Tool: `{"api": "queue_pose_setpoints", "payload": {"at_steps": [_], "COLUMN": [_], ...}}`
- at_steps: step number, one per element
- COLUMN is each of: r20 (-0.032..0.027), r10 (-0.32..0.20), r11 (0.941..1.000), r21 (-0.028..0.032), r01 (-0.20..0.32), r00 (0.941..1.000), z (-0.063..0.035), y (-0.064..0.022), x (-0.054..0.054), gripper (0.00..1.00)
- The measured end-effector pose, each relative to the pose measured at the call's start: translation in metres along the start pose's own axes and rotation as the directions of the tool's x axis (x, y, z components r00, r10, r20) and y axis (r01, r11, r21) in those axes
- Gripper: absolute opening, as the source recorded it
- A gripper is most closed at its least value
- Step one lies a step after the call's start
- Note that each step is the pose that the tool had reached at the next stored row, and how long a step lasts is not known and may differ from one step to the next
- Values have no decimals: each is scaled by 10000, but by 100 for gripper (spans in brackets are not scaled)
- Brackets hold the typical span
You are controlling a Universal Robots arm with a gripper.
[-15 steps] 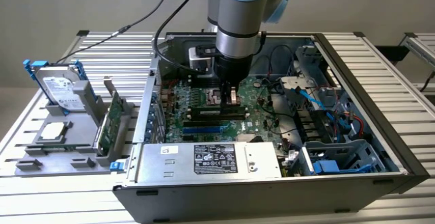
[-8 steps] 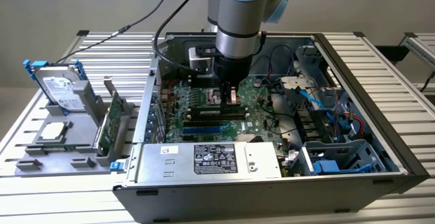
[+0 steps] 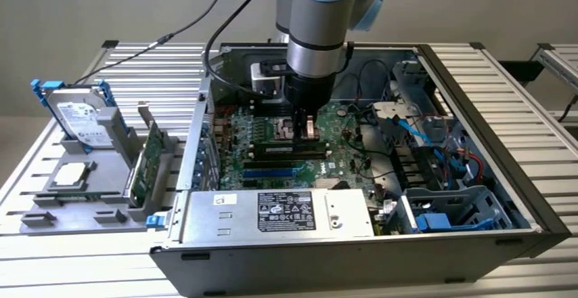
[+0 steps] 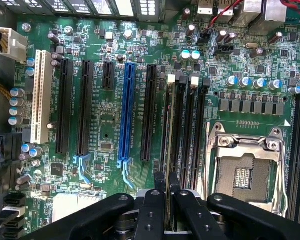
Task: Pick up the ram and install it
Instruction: 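Insert the ram into the slot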
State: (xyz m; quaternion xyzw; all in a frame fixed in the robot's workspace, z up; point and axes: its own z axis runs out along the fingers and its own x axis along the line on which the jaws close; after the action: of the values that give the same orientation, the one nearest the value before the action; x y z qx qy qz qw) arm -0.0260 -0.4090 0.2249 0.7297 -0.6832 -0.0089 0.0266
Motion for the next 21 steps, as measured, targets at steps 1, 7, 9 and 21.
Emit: {"api": "queue_pose_setpoints", "payload": {"at_steps": [1,7,9,21], "r20": [1,1,1,5], "r10": [0,0,0,26], "r11": [10000,10000,10000,10000], "r21": [0,0,0,1], "r01": [0,0,0,-26], "r00": [10000,10000,10000,10000], "z": [0,1,7,29], "y": [0,-1,-1,-4], "x": [1,3,4,-6], "gripper": [14,14,14,14]}}
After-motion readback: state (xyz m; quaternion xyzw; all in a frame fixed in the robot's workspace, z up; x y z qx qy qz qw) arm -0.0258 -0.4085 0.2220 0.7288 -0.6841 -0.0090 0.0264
